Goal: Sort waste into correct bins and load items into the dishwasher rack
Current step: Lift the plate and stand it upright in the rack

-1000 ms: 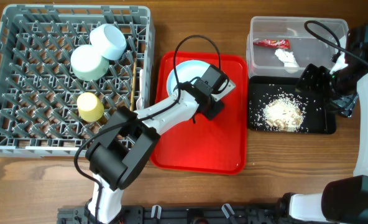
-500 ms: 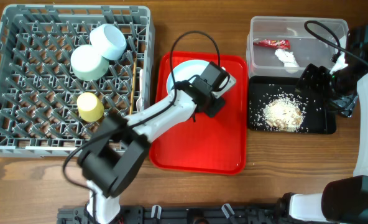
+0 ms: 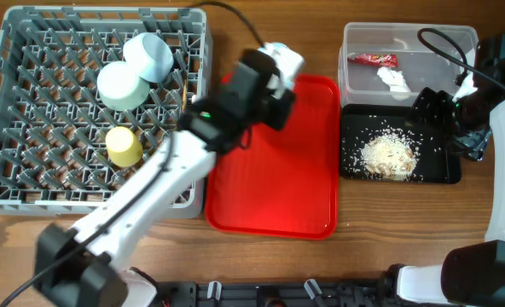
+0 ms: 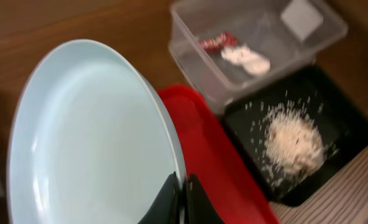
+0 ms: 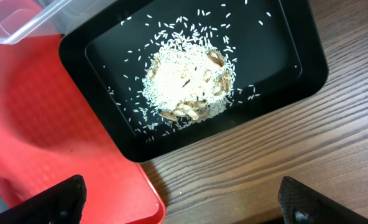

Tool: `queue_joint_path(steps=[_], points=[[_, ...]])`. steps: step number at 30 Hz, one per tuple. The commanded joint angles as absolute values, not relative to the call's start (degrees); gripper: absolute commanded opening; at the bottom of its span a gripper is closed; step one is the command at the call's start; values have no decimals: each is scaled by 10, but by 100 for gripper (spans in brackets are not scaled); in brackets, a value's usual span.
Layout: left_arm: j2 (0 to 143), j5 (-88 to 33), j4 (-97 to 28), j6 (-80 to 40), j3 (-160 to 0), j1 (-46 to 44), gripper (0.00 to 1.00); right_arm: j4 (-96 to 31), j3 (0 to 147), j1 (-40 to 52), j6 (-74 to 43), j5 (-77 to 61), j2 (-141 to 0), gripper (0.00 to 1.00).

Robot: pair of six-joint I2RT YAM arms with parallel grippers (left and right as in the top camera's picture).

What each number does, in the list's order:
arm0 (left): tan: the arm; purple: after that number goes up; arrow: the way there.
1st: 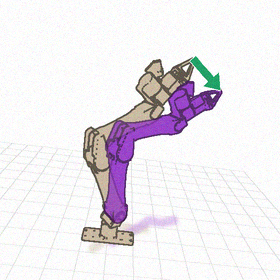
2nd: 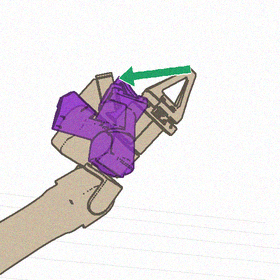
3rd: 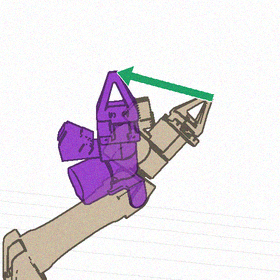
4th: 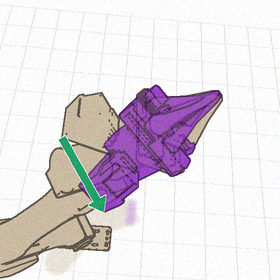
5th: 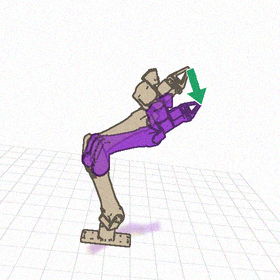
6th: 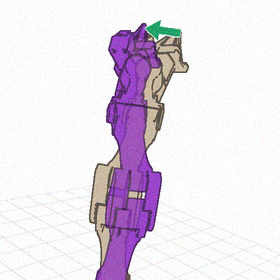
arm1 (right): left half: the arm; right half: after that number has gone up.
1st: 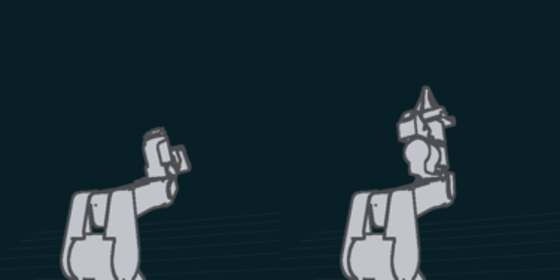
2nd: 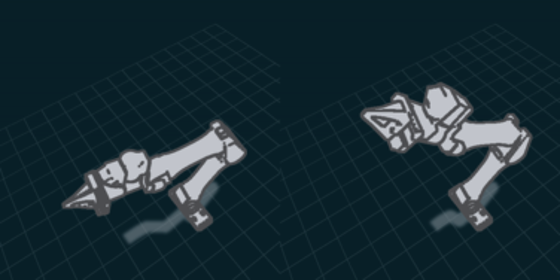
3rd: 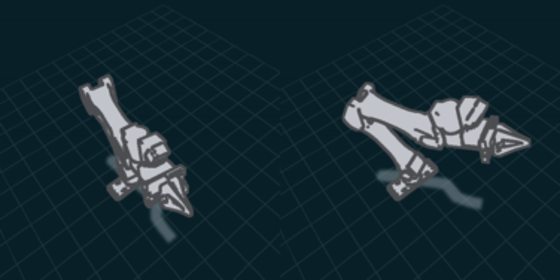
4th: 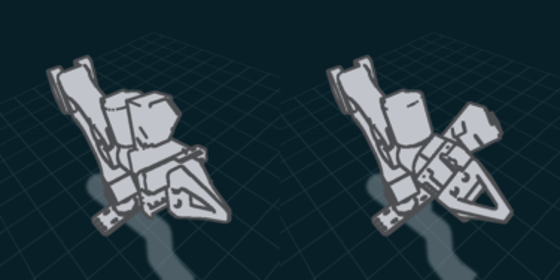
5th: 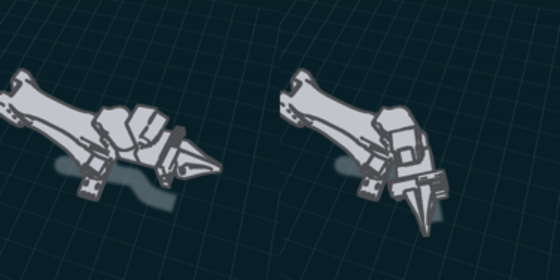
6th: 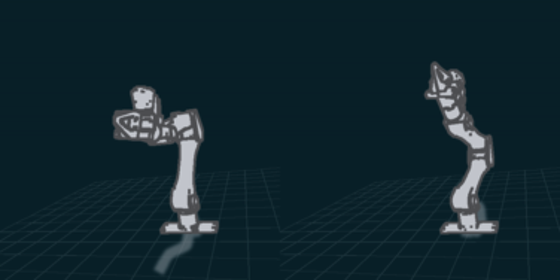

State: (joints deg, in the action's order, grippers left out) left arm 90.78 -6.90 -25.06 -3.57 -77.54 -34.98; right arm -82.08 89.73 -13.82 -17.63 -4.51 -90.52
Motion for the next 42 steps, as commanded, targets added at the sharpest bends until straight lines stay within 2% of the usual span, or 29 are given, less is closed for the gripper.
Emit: queue_joint_path(steps=[1,13,19,31,38,39,40,42], points=[[860,-185,-246,-102,-788,-274,4,-821,907,-140,-165,-52,-894,100],[854,-424,-229,-199,-788,-68,4,-822,907,-140,-165,-52,-894,99],[871,-491,-238,-215,-788,-16,4,-822,907,-140,-165,-52,-894,100],[928,-502,-247,-217,-788,6,4,-822,907,-140,-165,-52,-894,100],[959,-428,-290,-215,-788,19,4,-822,907,-140,-165,-52,-894,100],[960,-408,-299,-215,-788,19,6,-822,907,-140,-165,-52,-894,100],[960,-382,-310,-215,-788,19,15,-822,907,-140,-165,-52,-894,100],[960,-347,-325,-215,-788,19,45,-822,907,-140,-166,-52,-894,100]])
